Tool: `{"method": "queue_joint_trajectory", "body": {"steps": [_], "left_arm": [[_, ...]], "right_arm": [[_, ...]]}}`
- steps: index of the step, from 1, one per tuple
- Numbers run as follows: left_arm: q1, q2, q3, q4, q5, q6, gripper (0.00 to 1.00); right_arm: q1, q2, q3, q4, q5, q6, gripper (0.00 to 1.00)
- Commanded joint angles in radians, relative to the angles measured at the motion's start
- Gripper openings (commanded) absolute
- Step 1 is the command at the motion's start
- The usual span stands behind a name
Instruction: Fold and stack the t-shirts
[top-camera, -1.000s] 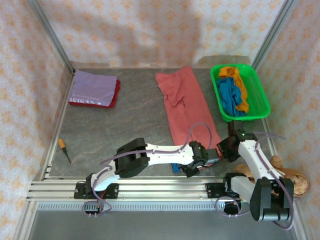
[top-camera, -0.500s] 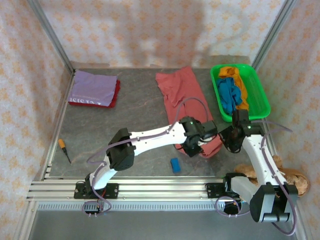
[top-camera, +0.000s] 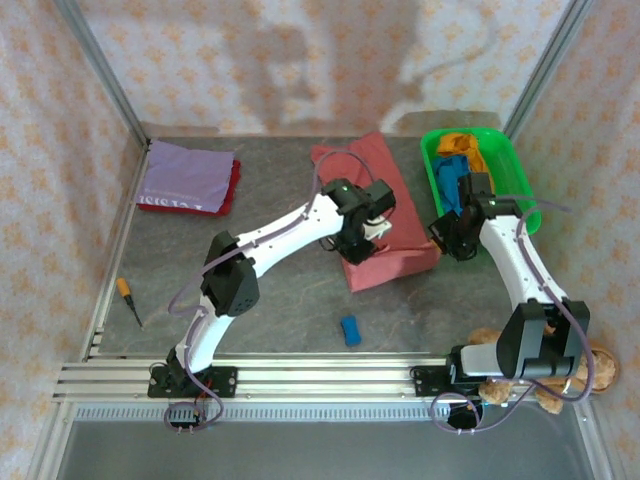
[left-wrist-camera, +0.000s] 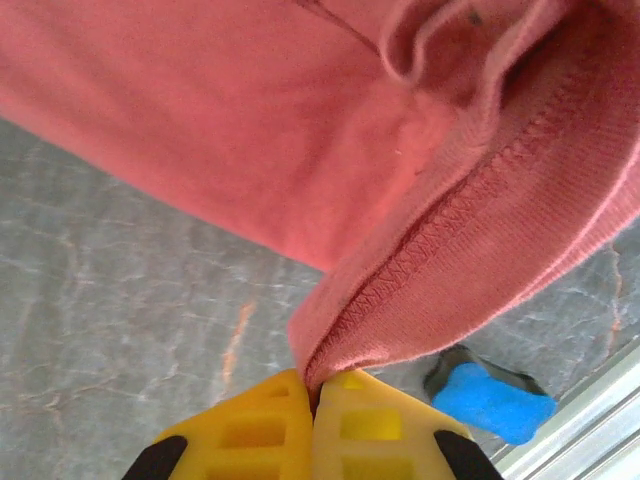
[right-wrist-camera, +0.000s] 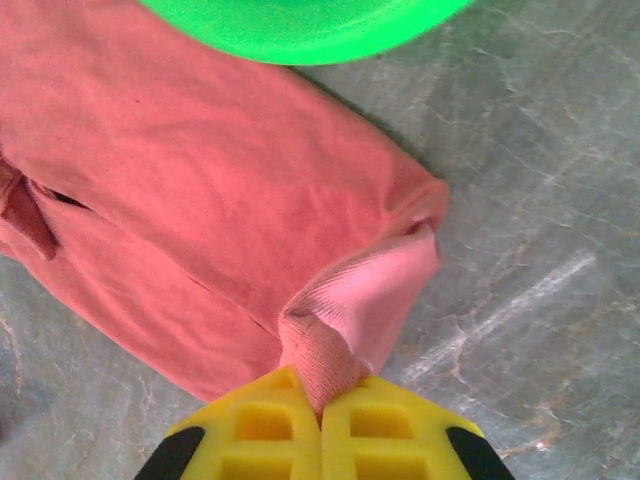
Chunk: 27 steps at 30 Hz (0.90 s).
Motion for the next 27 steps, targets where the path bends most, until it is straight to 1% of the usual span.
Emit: {"method": "queue_joint_trajectory", "body": {"steps": [1, 5, 10, 18, 27], "left_arm": [[0.03, 0.018, 0.065, -0.077, 0.02, 0.06, 0.0], [0.071, 0.071, 0.133, -0.111, 0.021, 0.091, 0.0], [0.107, 0.164, 0.253, -0.168, -0.034, 0.107, 0.0], [0.171, 0.247, 0.368, -0.142, -0.052, 0.107, 0.0], [0.237, 0.297, 0.414, -0.058, -0.071, 0.114, 0.0]], "right_arm": [[0.023, 0.065, 0.074, 0.004, 0.006, -0.018, 0.0], [0.033, 0.16, 0.159, 0.018, 0.019, -0.02, 0.0], [0.036, 0.284, 0.284, 0.02, 0.023, -0.025, 0.0], [0.049, 0.467, 0.466, 0.025, -0.001, -0.024, 0.0], [0.051, 0.634, 0.638, 0.007, -0.006, -0.041, 0.0]]}}
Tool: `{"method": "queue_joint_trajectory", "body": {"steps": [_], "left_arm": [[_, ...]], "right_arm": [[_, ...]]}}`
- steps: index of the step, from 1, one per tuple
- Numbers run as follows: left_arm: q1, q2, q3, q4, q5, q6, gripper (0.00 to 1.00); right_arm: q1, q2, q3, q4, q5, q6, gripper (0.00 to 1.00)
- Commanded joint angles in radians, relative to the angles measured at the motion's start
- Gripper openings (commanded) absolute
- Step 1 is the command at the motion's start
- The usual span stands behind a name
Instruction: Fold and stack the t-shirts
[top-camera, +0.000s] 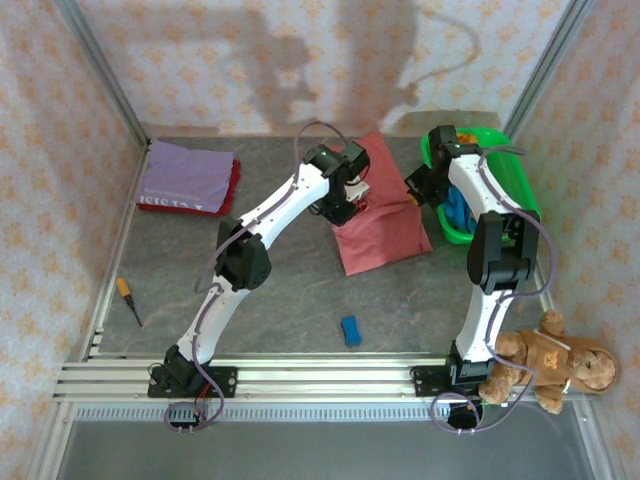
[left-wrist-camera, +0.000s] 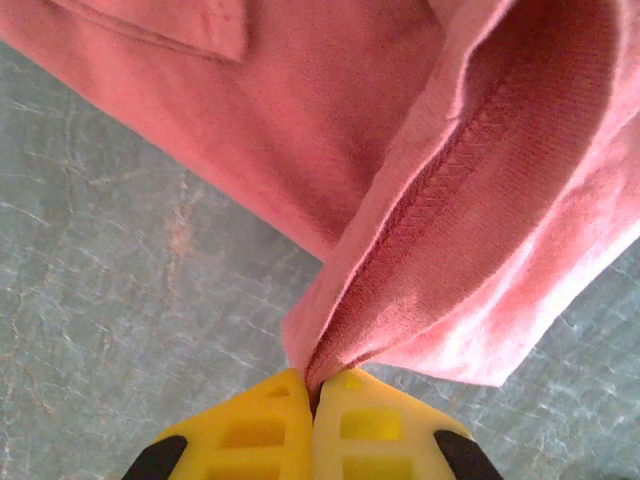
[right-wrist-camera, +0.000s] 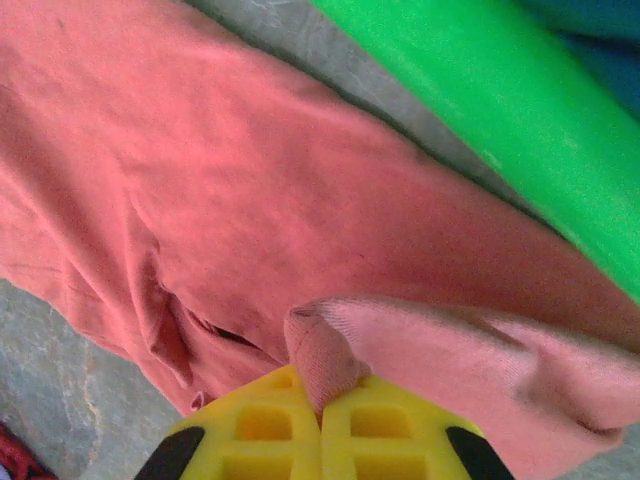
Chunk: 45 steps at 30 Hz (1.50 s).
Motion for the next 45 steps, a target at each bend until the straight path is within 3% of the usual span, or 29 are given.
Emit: {"method": "queue_joint_trajectory", "body": {"steps": [1, 15, 18, 19, 21, 24, 26, 28, 31, 36, 39, 45], "left_arm": [[0.033, 0.036, 0.046, 0.024, -0.032, 0.037, 0.0], [0.102, 0.095, 0.076, 0.126, -0.025, 0.087, 0.0], [0.107, 0.105, 0.078, 0.161, -0.035, 0.091, 0.0], [0.11, 0.108, 0.08, 0.173, -0.042, 0.093, 0.08], [0.113, 0.106, 0.085, 0.202, -0.088, 0.091, 0.37], [0.121, 0.084, 0.086, 0.258, -0.209, 0.071, 0.48], [0.128, 0.055, 0.085, 0.293, -0.337, 0.017, 0.52], [0.141, 0.02, 0.082, 0.302, -0.385, -0.038, 0.53], [0.15, -0.039, 0.04, 0.313, -0.36, -0.079, 0.54], [0.143, -0.089, -0.007, 0.238, -0.181, -0.163, 0.54], [0.108, -0.134, -0.123, 0.241, -0.102, -0.218, 0.54], [-0.01, -0.229, -0.387, 0.349, -0.078, -0.294, 0.56]], "right_arm": [[0.004, 0.05, 0.082, -0.021, 0.014, -0.018, 0.0], [0.012, 0.214, 0.305, -0.064, 0.025, 0.004, 0.0], [0.011, 0.24, 0.336, -0.075, 0.016, 0.006, 0.07], [0.012, 0.248, 0.35, -0.082, 0.014, 0.003, 0.19], [0.012, 0.262, 0.389, -0.11, 0.028, -0.006, 0.37], [0.011, 0.258, 0.437, -0.141, 0.053, -0.019, 0.53], [0.015, 0.236, 0.451, -0.151, 0.061, -0.033, 0.57], [0.021, 0.216, 0.457, -0.163, 0.066, -0.046, 0.59], [0.037, 0.181, 0.434, -0.171, 0.063, -0.067, 0.6], [0.063, 0.122, 0.306, -0.154, 0.041, -0.092, 0.61], [0.063, 0.078, 0.176, -0.092, 0.025, -0.076, 0.61], [0.064, 0.043, 0.018, -0.028, 0.011, -0.073, 0.61]]}}
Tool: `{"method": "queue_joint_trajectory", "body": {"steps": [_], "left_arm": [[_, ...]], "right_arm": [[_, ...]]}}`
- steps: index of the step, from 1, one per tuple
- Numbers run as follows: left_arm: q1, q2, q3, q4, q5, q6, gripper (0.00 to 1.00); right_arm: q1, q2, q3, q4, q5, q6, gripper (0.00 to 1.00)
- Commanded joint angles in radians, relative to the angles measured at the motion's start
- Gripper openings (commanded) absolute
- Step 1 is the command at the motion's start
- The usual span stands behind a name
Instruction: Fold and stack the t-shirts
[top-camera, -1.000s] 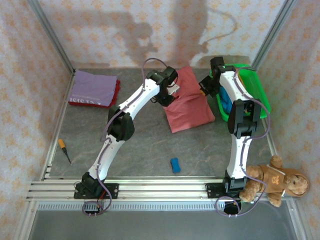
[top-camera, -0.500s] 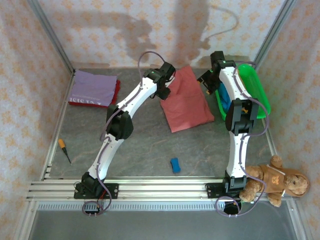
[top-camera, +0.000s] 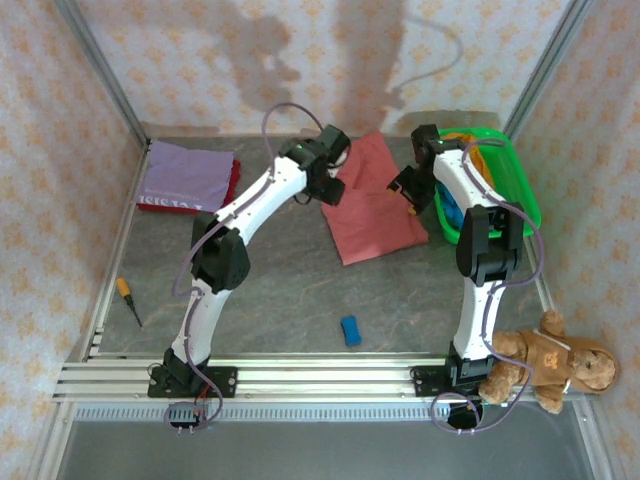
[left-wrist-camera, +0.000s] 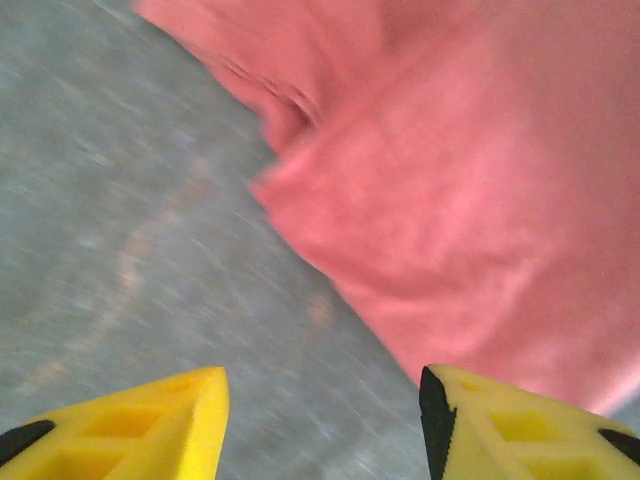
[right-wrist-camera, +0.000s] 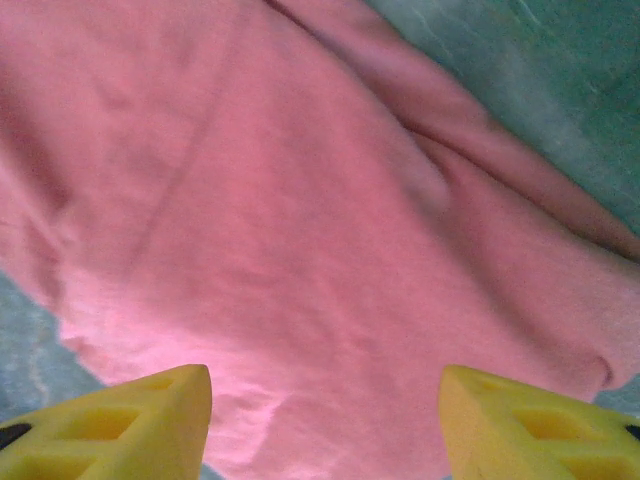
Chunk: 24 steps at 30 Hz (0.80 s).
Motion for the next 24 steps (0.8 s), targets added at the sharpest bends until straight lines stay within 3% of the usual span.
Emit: {"method": "queue_joint_trajectory", "body": {"steps": [1, 12, 20, 24], "left_arm": [[-0.064, -0.034, -0.111, 0.043, 0.051, -0.091, 0.56], [-0.172, -0.084, -0.409, 0.195, 0.075, -0.224, 0.56], [-0.175, -0.079, -0.478, 0.189, -0.01, -0.221, 0.57], [-0.175, -0.065, -0.477, 0.158, -0.049, -0.216, 0.47]], "right_arm": [[-0.004, -0.032, -0.055, 0.04, -0.004, -0.007, 0.61], [0.023, -0.015, -0.16, 0.063, -0.013, -0.039, 0.61], [0.099, -0.019, -0.124, 0.002, 0.164, -0.081, 0.61], [0.101, -0.044, -0.107, -0.006, 0.183, -0.084, 0.61]]}}
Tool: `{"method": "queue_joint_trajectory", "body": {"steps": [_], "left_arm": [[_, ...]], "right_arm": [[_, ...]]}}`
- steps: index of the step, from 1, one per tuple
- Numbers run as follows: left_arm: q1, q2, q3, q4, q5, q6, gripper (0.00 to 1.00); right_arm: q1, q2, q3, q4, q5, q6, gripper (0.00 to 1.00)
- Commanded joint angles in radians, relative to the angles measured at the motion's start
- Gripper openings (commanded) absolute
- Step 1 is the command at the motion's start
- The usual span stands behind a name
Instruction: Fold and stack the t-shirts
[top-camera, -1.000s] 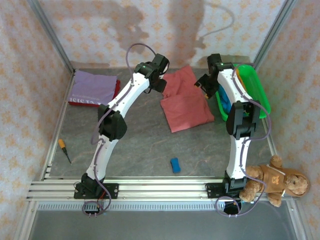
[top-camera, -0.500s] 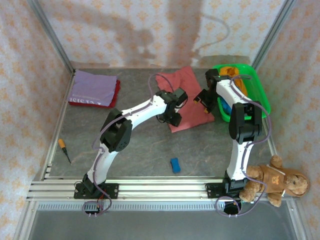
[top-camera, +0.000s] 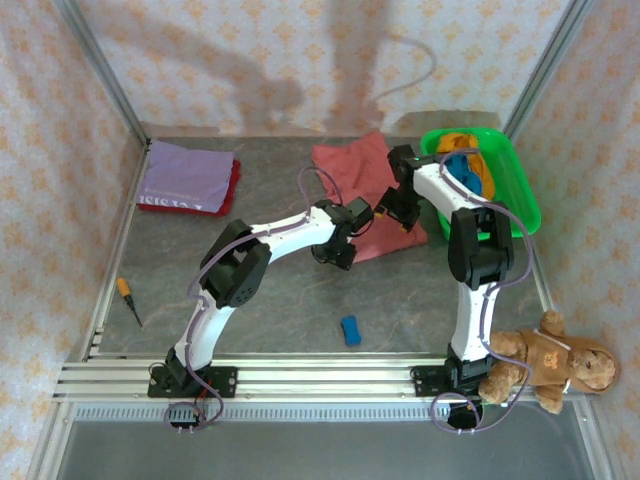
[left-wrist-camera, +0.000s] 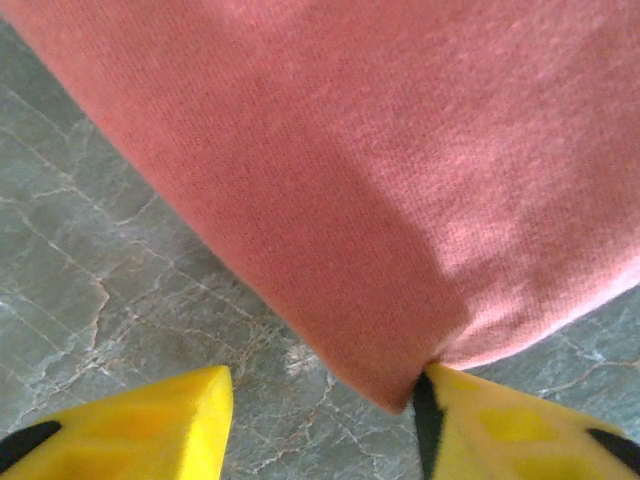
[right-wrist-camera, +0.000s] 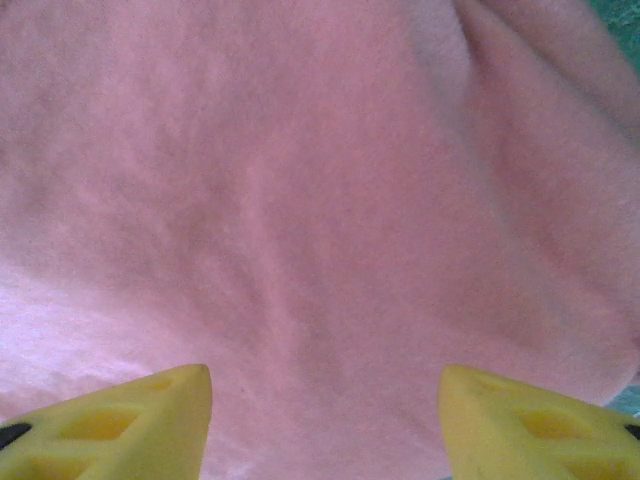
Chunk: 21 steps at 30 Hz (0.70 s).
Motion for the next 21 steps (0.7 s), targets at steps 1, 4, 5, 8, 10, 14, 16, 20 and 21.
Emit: {"method": "queue_joint_trajectory", "body": {"steps": [1, 4, 5, 8, 10, 14, 16, 20, 21], "left_arm": [[0.0, -0.031, -0.015, -0.025, -0.077, -0.001, 0.45], [0.0, -0.037, -0.042, 0.007, -0.059, 0.009, 0.36], [-0.001, -0.046, -0.059, 0.029, -0.042, 0.009, 0.33], [0.0, -0.077, -0.101, 0.091, -0.006, 0.003, 0.2], [-0.001, -0.096, -0.118, 0.109, -0.003, 0.001, 0.11], [0.009, -0.131, -0.15, 0.083, -0.03, 0.002, 0.0], [0.02, -0.16, -0.184, 0.071, -0.032, 0.001, 0.0], [0.046, -0.255, -0.304, 0.058, -0.03, -0.003, 0.0], [0.052, -0.281, -0.339, 0.057, -0.026, -0.002, 0.0]], "right_arm": [[-0.009, -0.032, 0.025, -0.047, 0.071, -0.016, 0.61], [-0.009, -0.04, 0.02, -0.047, 0.059, -0.015, 0.61], [-0.007, -0.045, 0.017, -0.045, 0.055, -0.014, 0.61], [-0.008, -0.055, 0.011, -0.047, 0.045, -0.017, 0.61], [-0.007, -0.064, 0.005, -0.047, 0.036, -0.015, 0.61], [0.002, -0.1, -0.019, -0.048, 0.032, -0.018, 0.61], [0.009, -0.12, -0.028, -0.056, 0.038, -0.023, 0.61], [0.029, -0.174, -0.074, -0.06, 0.034, -0.031, 0.61], [0.033, -0.193, -0.096, -0.059, 0.027, -0.032, 0.61]]}}
